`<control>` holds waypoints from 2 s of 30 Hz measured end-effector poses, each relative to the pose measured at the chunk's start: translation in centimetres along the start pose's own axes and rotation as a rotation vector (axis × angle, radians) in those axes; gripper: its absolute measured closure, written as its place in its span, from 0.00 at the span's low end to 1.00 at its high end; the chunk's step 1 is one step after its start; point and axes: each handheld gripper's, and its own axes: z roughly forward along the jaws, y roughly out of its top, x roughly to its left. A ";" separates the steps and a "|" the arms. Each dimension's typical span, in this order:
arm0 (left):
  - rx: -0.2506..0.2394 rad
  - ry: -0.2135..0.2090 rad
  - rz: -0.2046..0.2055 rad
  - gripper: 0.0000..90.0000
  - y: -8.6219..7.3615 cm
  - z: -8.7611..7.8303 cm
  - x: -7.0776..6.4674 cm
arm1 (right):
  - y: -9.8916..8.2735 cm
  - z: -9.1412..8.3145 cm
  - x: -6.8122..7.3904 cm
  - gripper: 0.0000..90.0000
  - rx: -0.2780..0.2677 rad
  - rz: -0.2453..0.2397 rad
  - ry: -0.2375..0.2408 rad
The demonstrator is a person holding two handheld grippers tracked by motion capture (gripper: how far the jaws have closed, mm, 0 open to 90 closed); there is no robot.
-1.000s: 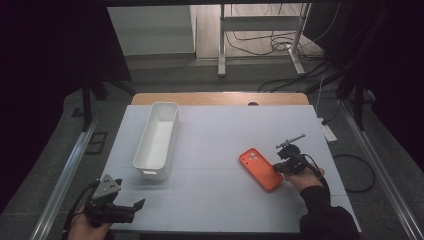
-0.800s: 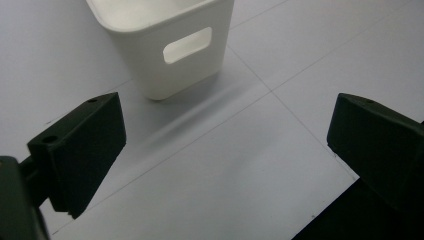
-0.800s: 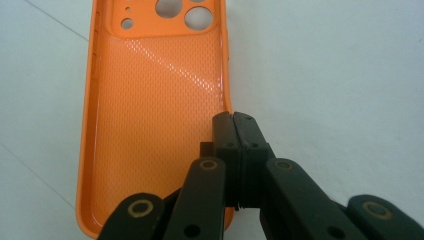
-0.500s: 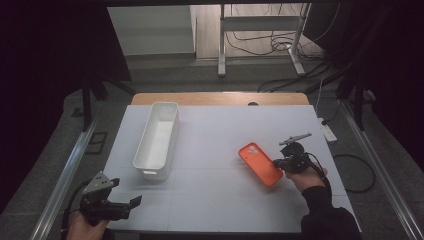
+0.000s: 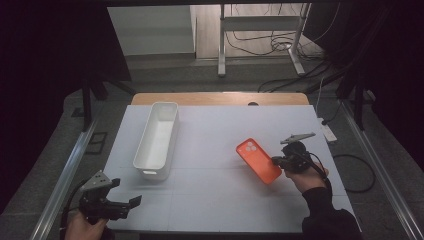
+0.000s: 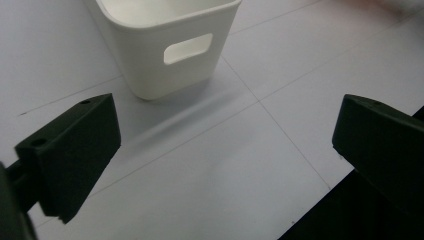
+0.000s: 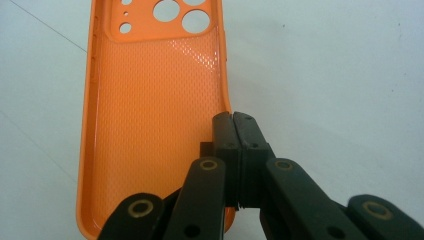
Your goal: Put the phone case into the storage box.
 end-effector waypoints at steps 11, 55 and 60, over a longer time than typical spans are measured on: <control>-0.002 -0.048 0.016 0.00 1.0 0.6 -0.2 | 0.3 -1.1 0.7 0.99 -0.066 -0.008 0.005; -0.043 -0.298 0.033 0.00 10.2 8.1 -3.1 | 1.3 -2.2 3.5 0.99 -0.172 -0.056 0.055; -0.038 -0.317 0.038 0.00 11.1 8.9 -3.7 | 1.4 -2.4 3.9 0.99 -0.189 -0.061 0.061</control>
